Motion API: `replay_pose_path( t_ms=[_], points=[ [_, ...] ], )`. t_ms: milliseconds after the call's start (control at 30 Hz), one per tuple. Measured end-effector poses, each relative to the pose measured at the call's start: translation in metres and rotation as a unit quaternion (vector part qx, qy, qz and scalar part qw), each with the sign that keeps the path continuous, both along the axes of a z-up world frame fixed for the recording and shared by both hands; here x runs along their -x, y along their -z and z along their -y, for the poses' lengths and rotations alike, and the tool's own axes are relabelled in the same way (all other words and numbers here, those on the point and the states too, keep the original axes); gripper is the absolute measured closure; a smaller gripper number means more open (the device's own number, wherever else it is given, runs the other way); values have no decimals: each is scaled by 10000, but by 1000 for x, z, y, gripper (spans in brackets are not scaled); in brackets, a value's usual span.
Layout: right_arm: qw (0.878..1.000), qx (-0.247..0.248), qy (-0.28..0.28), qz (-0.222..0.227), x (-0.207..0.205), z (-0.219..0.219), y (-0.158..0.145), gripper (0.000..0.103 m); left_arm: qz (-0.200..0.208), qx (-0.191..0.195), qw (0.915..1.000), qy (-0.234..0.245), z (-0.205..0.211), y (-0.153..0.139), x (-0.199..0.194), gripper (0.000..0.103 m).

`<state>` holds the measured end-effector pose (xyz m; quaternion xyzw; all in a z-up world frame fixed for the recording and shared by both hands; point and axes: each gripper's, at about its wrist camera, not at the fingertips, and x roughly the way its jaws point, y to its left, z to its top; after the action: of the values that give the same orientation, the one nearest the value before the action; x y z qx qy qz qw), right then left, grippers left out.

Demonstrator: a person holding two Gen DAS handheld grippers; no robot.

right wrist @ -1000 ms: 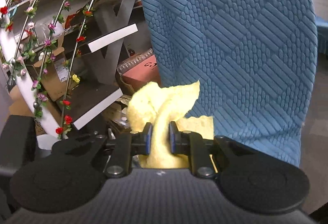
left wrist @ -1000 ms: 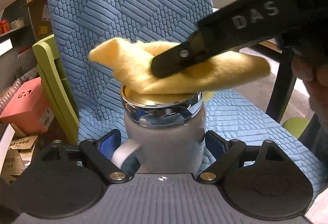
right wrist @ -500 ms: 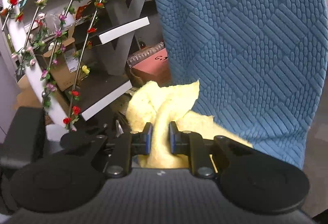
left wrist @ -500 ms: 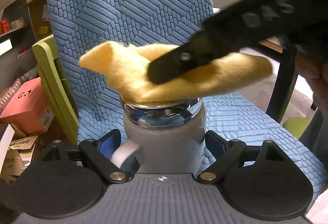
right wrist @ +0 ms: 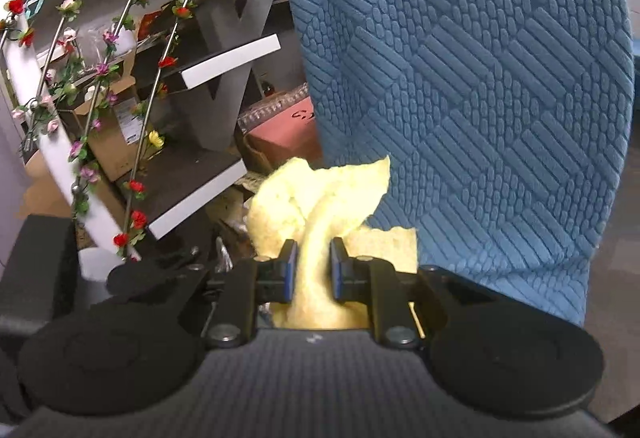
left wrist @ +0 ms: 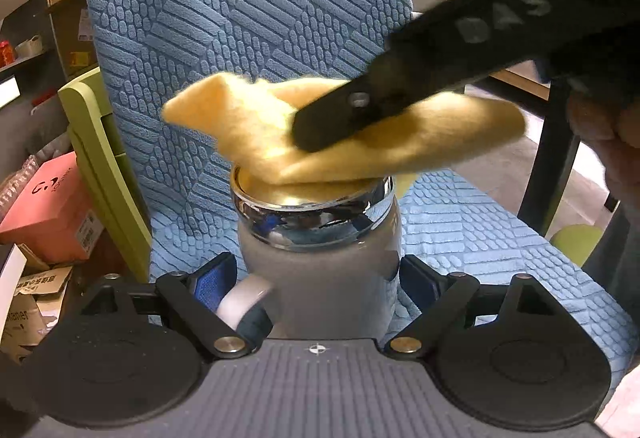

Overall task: Clean container
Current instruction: 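Wipe the mug rim with the cloth in the right gripper while the left gripper holds the mug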

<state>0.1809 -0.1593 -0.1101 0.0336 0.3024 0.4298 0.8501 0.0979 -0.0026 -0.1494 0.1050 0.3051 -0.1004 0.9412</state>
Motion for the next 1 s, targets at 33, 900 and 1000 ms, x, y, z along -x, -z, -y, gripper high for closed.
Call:
replay_pose_path(
  t_ms=[33,900,1000],
  points=[
    [10000,-40,-51,-31,-1,-2,0,85,3,-4,10000,2,0,0,0,13],
    [9998,-4,-179,-77,-7,-7,-1,85,0,0,10000,-11,-1,-2,-1,13],
    [9994,-94,-306,-158,-6,-10,0,85,-9,9,10000,-13,-1,-3,-1,13]
  ],
)
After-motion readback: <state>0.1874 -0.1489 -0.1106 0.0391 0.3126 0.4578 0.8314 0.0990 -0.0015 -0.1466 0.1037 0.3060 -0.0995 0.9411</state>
